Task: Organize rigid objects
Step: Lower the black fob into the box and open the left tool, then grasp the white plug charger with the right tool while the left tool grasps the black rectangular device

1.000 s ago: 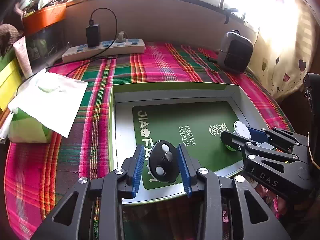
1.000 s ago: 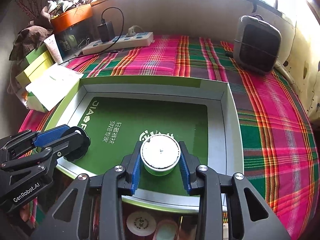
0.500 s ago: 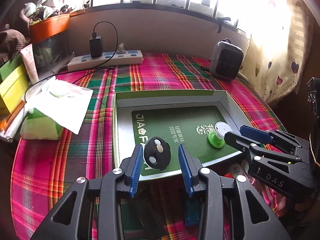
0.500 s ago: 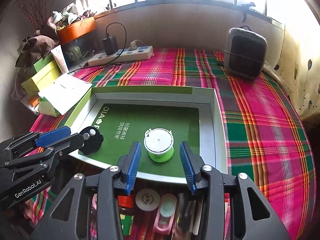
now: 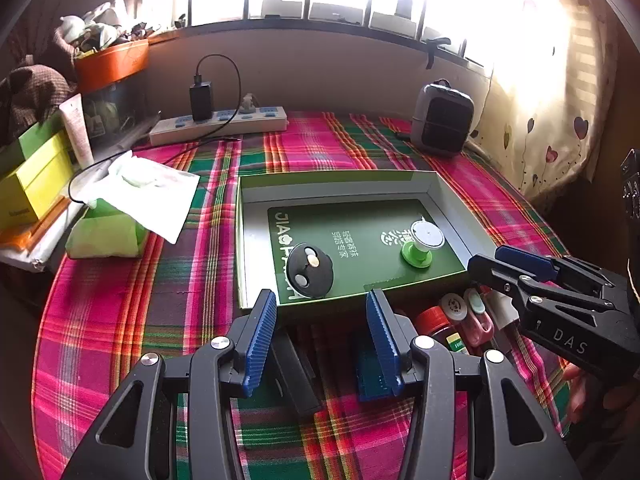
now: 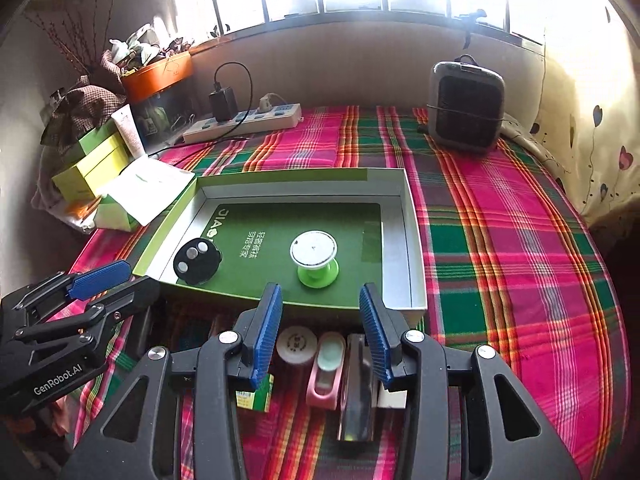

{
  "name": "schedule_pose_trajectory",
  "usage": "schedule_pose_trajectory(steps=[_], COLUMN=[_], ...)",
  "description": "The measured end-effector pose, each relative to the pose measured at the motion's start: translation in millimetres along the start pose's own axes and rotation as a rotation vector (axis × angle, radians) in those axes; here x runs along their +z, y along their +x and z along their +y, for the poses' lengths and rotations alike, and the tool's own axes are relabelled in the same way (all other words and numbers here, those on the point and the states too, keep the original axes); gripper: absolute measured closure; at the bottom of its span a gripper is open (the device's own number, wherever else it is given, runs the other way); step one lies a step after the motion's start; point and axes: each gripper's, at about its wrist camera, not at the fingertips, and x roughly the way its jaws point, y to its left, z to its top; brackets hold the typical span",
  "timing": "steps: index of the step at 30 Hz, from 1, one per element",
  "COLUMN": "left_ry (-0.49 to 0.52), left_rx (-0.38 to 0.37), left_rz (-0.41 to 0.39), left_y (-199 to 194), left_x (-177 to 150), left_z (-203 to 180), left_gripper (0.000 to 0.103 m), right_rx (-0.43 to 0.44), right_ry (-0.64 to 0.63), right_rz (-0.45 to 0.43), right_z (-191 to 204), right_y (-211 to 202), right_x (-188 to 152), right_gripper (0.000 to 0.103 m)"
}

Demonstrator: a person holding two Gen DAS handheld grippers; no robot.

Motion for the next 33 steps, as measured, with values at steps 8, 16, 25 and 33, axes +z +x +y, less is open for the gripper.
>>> schedule_pose_trajectory(steps=[8, 16, 25, 33], left_ry=[-0.003, -0.002, -0.004, -0.077], left_rx=[0.004, 0.007, 0.004, -0.014], left_rz=[-0.009, -0.016, -0.013, 0.012], left_y=[-11, -20, -28, -26], left_x=[-9, -18, -35, -50], left_z=[-4, -5, 3, 19], left_gripper=[0.057, 0.057, 0.057, 0.057], right_rx=[0.000, -0.023, -0.058, -0.093], right_ry=[0.009, -0.012, -0.021, 0.020], right_rz=[-0.021, -0.032, -0.024, 0.000], right_z=[-3, -6, -28, -54], right_y=[-15, -27, -39, -41], right_x=[-9, -20, -42, -55], right_gripper=[0.061, 0.061, 0.061, 0.061])
